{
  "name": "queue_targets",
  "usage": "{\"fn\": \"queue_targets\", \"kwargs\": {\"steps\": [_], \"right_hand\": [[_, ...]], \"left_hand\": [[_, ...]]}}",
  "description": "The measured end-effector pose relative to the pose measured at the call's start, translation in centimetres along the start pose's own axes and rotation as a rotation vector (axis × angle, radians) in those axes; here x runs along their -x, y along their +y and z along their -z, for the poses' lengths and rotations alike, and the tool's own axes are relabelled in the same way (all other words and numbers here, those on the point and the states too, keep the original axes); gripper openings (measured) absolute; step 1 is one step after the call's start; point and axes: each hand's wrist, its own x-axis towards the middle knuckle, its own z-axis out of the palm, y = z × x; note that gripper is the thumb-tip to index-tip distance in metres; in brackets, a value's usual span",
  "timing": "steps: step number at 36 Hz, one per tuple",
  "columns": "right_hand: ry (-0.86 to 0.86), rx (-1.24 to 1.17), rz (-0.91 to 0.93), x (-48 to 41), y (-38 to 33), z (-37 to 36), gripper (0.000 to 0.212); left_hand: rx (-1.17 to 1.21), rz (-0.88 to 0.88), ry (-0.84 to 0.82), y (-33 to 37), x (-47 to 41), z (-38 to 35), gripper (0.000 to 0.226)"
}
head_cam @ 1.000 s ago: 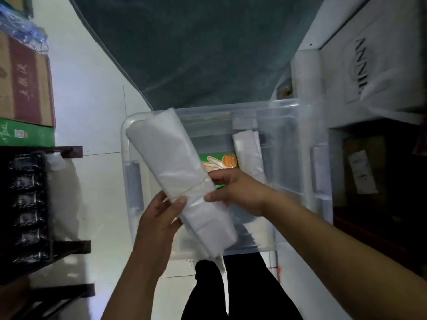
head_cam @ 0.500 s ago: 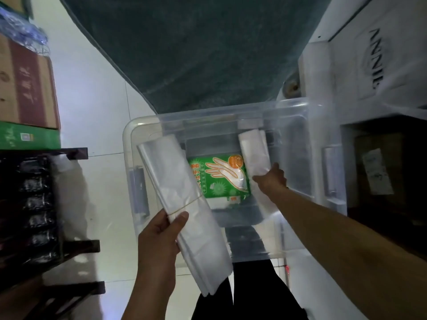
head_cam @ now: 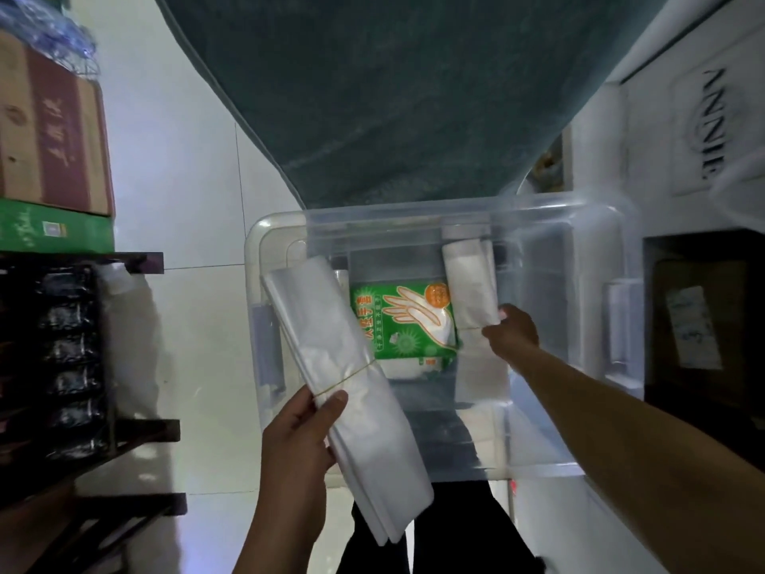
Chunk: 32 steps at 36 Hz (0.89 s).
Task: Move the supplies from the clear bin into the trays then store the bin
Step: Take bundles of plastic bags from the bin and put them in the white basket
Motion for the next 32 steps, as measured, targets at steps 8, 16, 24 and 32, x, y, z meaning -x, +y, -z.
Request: {"fn": "queue_targets", "kwargs": {"steps": [8, 16, 24, 32], "right_hand": [[-0.092, -0.081, 0.008, 2.7, -1.7, 1.5, 0.028], [-0.306, -0.448, -0.066, 9.8, -3.2, 4.6, 0.024], [-0.292, -0.694, 0.045, 21.7, -2.4, 7.4, 0.021], [-0.153, -1.031, 0.27, 36.3, -1.1, 8.3, 0.021]], "left_hand": [[0.007, -0.042, -0.063, 2.6, 1.5, 2.1, 0.027], [-0.048, -0.114, -0.183, 4.7, 4.4, 5.5, 0.022], [-0.124, -0.237, -0.357, 8.1, 6.6, 9.4, 0.025], [-0.27, -0.37, -0.614, 12.2, 8.2, 12.5, 0.045]]}}
